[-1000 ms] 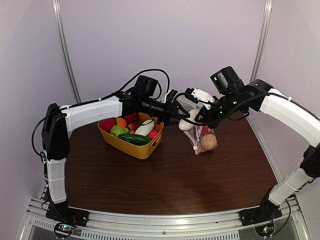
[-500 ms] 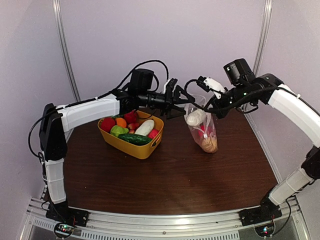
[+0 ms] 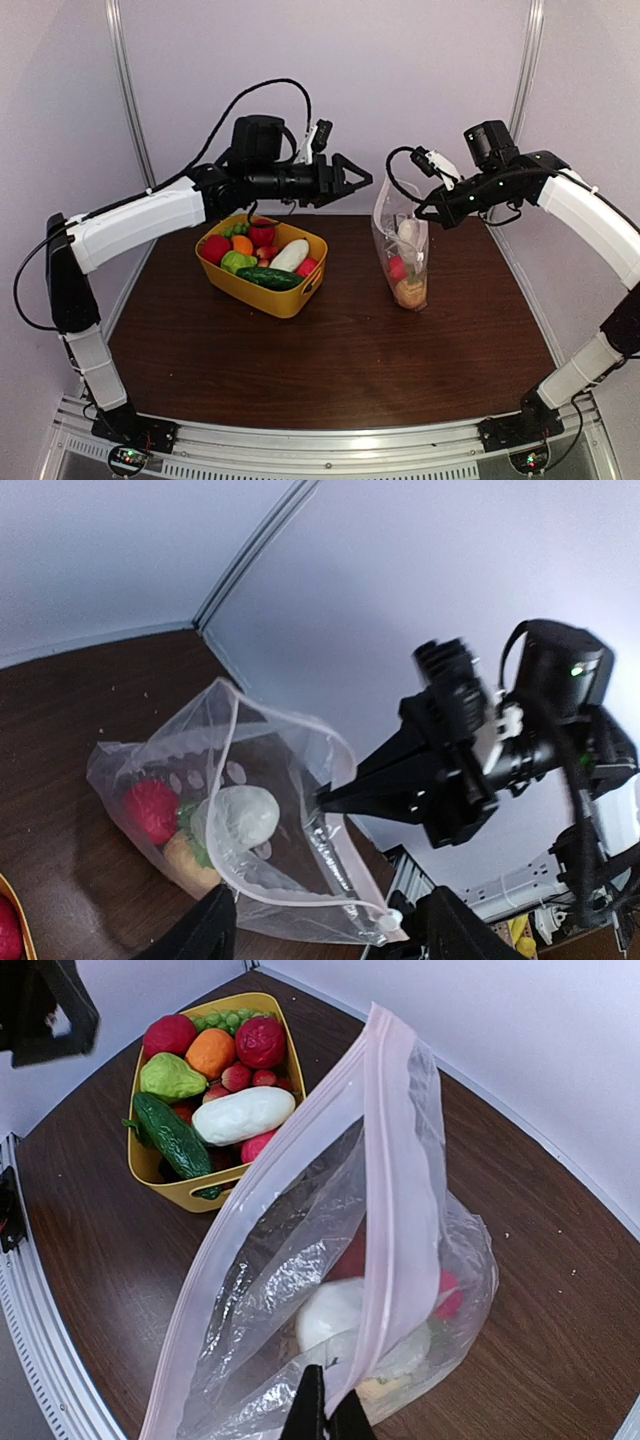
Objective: Place the food in the zip-top bag and seal the zipper
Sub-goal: Pick up the fake fruit from the bin.
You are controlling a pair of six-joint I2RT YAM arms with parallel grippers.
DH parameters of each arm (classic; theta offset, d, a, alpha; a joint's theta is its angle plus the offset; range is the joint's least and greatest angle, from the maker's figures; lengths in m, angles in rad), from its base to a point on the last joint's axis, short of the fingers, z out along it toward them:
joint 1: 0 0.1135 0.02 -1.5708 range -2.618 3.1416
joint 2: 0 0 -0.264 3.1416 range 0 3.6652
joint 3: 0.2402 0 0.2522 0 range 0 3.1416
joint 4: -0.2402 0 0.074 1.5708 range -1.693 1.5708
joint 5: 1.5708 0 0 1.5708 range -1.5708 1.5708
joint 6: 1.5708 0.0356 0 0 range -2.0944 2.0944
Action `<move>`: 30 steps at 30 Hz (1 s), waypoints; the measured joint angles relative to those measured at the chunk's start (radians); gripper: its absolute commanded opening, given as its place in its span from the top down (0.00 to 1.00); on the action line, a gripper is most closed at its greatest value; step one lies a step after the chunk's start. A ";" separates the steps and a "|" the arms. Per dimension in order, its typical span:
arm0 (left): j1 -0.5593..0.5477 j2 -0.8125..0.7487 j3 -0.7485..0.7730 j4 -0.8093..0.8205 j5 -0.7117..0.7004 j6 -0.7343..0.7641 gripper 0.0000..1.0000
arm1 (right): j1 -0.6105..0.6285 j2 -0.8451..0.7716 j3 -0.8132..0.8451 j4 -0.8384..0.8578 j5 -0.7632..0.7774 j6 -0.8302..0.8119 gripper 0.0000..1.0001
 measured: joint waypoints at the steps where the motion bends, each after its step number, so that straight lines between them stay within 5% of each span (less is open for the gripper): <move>1: -0.008 0.025 0.000 -0.007 -0.005 0.011 0.42 | 0.000 0.004 0.003 0.000 -0.010 0.002 1.00; 9: -0.036 0.206 0.038 -0.138 -0.042 0.047 0.38 | 0.010 0.009 0.005 0.005 -0.017 0.016 1.00; 18: -0.036 0.258 0.139 -0.158 -0.019 0.048 0.45 | 0.024 0.009 0.005 0.008 0.002 0.013 1.00; 25: -0.035 0.252 0.162 -0.237 -0.095 0.106 0.19 | 0.023 0.011 0.018 -0.004 0.094 0.003 1.00; 30: -0.016 0.190 0.124 -0.371 -0.216 0.231 0.13 | -0.056 0.028 0.108 -0.042 0.191 -0.039 1.00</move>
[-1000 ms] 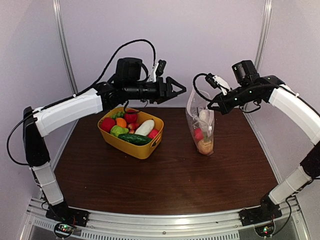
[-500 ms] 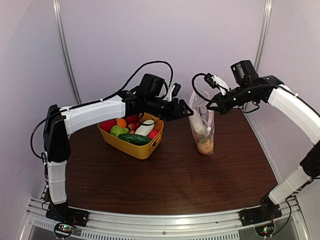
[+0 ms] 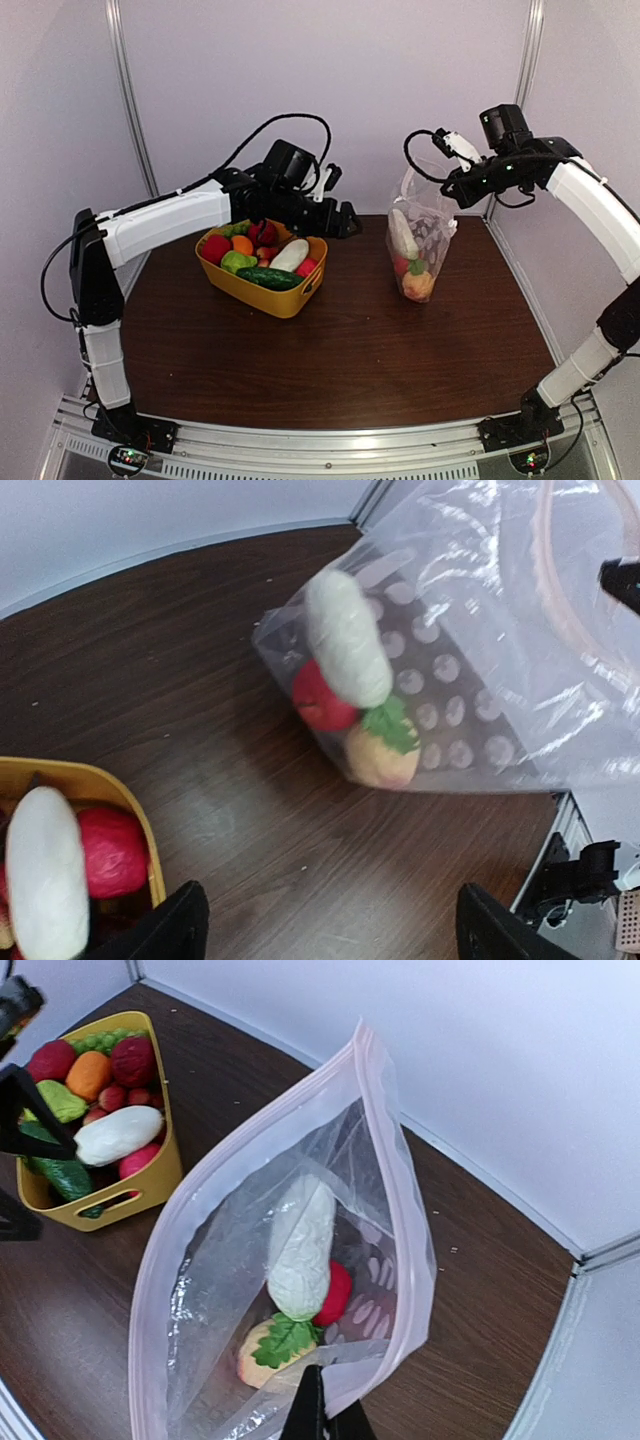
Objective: Place the food in the zip-top bag and seal the zipper
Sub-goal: Pick up the fake fruit from the bin.
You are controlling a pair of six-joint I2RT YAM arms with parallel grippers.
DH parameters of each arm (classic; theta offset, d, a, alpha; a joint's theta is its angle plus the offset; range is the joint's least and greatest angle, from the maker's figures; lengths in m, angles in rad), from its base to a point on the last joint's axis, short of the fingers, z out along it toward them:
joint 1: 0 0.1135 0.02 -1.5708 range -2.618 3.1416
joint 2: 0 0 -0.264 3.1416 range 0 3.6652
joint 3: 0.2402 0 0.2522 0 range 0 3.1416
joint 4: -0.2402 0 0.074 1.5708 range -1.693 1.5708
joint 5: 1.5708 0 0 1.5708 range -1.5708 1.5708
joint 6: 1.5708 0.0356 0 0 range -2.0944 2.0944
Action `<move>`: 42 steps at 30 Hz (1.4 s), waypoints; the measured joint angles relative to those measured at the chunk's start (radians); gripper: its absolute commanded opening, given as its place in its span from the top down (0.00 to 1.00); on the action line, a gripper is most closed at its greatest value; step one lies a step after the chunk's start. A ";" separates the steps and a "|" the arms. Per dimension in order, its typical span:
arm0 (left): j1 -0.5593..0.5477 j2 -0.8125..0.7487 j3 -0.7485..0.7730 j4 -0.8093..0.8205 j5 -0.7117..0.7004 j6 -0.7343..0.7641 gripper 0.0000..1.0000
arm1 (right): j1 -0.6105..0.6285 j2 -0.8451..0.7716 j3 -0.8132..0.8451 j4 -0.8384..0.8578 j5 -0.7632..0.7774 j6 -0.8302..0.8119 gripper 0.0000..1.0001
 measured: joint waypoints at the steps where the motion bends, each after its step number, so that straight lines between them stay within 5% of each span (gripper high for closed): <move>1: 0.011 -0.028 -0.024 -0.025 -0.022 0.024 0.13 | -0.026 0.005 0.023 -0.008 0.027 -0.013 1.00; 10: 0.187 -0.208 -0.219 -0.197 -0.184 0.172 0.14 | -0.086 0.021 0.132 -0.053 0.138 -0.099 1.00; 27: 0.253 -0.206 -0.302 -0.298 -0.250 0.207 0.14 | 0.057 0.042 -0.108 -0.003 -0.089 -0.045 1.00; 42: 0.320 0.149 0.087 -0.269 -0.303 0.177 0.18 | 0.083 0.037 -0.138 0.035 -0.107 -0.026 1.00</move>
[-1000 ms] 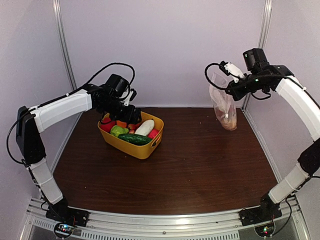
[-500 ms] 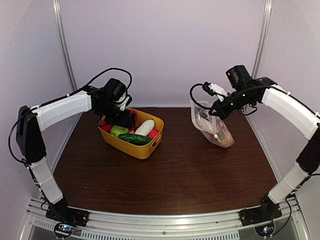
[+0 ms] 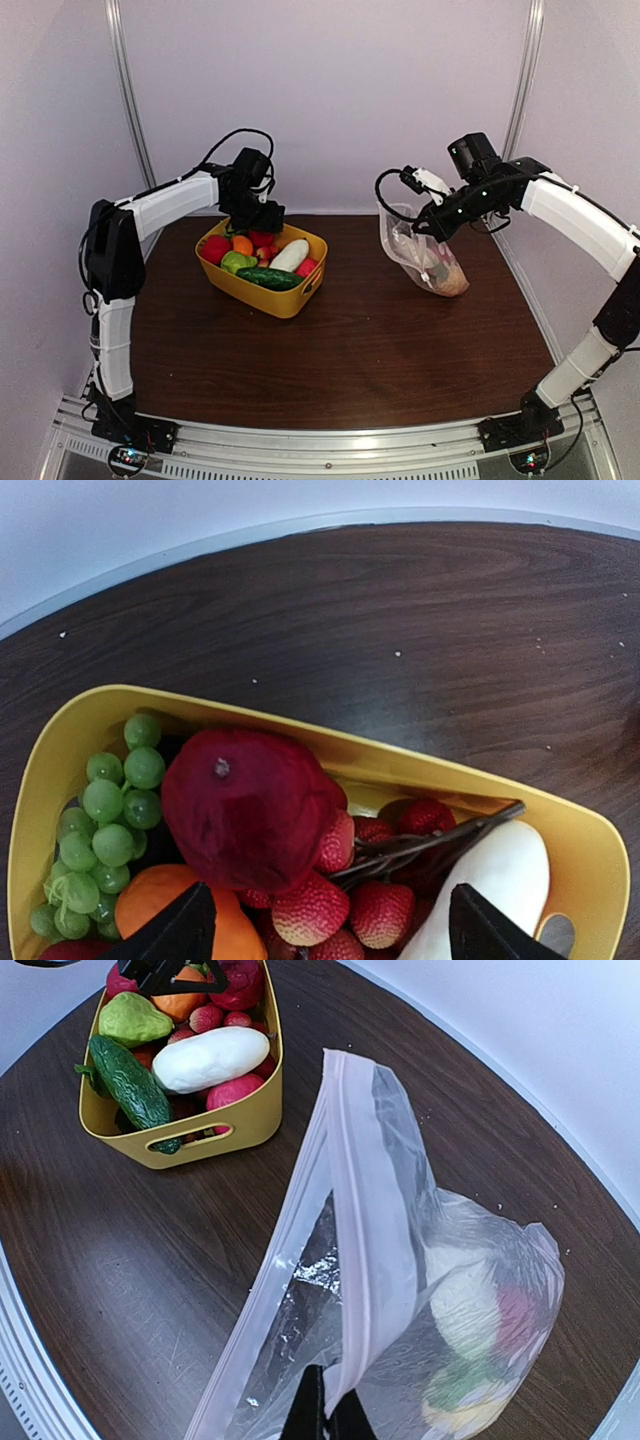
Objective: Place the food in the zip-top bag and seal the zipper
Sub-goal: Pick up the fake fruit from the bin.
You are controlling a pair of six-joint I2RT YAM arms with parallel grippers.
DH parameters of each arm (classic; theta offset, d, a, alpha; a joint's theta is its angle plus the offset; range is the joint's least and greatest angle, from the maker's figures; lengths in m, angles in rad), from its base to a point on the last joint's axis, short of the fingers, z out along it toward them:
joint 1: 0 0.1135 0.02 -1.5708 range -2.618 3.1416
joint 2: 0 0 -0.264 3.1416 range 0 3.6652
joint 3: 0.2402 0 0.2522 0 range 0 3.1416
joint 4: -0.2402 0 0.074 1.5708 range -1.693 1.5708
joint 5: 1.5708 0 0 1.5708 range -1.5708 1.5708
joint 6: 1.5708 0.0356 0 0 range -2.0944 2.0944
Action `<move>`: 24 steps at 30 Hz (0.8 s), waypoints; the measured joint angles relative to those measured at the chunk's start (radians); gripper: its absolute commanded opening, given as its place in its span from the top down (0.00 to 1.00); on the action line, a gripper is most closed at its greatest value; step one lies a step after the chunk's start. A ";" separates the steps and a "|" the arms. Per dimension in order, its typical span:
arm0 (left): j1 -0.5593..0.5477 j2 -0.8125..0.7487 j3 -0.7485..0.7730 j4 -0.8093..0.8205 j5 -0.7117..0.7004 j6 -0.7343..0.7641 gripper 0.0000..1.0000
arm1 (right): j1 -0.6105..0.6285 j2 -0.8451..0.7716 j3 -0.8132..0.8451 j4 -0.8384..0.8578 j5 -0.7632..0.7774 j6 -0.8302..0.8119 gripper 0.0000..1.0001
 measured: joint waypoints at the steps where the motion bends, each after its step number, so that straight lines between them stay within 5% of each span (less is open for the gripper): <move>1: 0.002 0.016 0.014 -0.001 -0.009 -0.003 0.18 | 0.001 0.000 0.000 0.000 -0.001 0.000 1.00; 17: 0.027 0.150 0.122 0.000 -0.130 -0.018 0.31 | 0.001 -0.006 -0.022 0.008 -0.007 0.001 1.00; 24: 0.027 0.153 0.146 -0.009 -0.130 -0.017 0.45 | 0.001 -0.021 -0.030 0.008 -0.007 0.001 1.00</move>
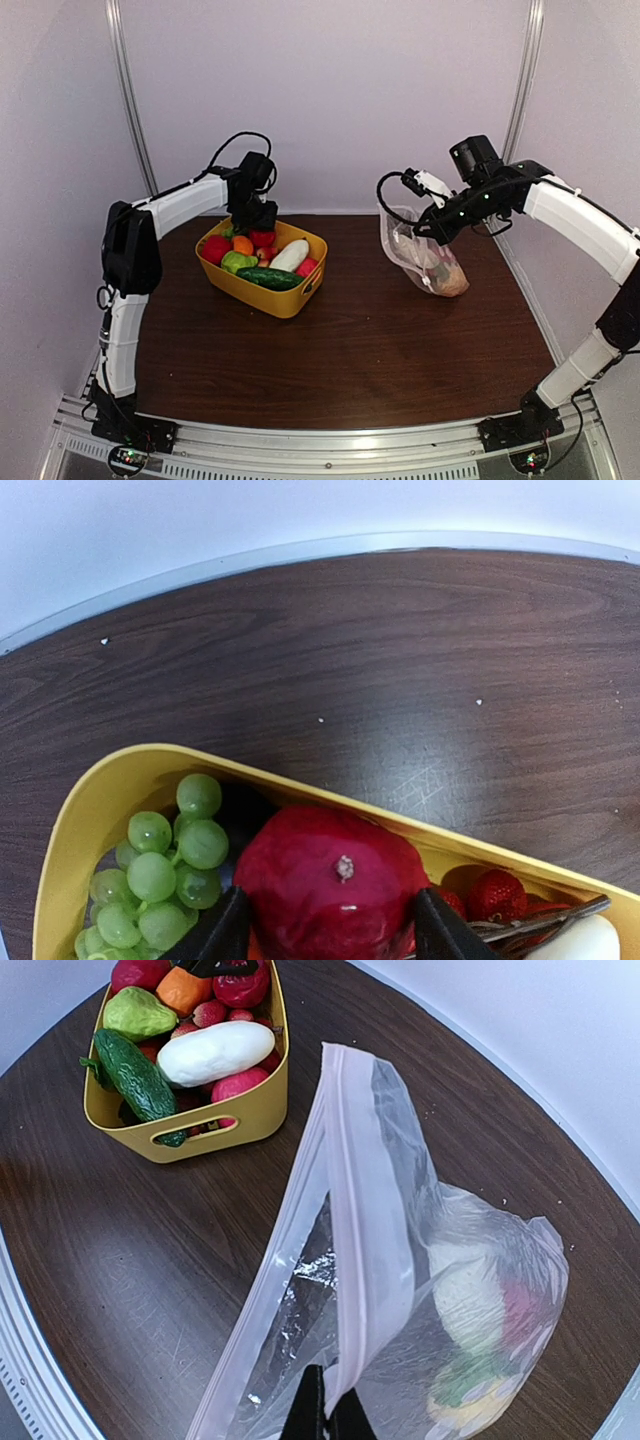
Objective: Place the food in the zip-top bag and seal the zipper
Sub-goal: Pick up the fake fruit from the bin.
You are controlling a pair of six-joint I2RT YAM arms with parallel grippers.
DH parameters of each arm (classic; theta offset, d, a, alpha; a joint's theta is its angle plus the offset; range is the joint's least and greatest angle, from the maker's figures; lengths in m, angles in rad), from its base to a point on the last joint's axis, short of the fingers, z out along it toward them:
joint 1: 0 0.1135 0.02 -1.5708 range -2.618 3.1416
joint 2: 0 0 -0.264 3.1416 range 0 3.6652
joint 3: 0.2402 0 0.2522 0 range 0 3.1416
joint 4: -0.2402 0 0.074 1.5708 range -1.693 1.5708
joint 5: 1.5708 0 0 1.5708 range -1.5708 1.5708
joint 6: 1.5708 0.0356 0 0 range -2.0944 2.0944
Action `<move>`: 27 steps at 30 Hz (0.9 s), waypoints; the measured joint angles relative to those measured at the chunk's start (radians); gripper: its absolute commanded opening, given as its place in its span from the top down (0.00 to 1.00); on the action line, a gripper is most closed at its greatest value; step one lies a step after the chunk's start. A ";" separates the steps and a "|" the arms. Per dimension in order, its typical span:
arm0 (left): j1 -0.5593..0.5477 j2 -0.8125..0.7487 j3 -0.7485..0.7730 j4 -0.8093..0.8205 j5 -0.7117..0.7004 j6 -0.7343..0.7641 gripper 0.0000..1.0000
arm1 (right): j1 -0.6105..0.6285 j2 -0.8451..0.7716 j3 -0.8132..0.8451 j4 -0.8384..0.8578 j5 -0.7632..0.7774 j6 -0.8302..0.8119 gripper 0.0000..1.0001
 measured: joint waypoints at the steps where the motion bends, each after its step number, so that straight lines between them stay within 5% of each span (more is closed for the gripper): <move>1: 0.000 -0.003 0.000 0.000 0.002 0.001 0.47 | 0.000 -0.003 -0.003 0.000 0.000 0.000 1.00; 6: 0.000 -0.032 -0.010 0.001 0.021 0.003 0.52 | 0.000 -0.008 -0.007 0.000 0.000 0.000 1.00; 10: 0.000 -0.110 -0.044 0.004 0.052 0.008 0.28 | 0.000 -0.011 -0.007 0.000 0.000 0.003 1.00; 14: 0.000 -0.165 -0.048 0.004 0.067 0.016 0.20 | 0.000 -0.017 -0.007 0.000 0.000 0.007 1.00; 27: 0.000 -0.065 -0.046 -0.032 0.037 0.035 0.24 | 0.000 -0.025 -0.007 -0.001 0.001 0.017 1.00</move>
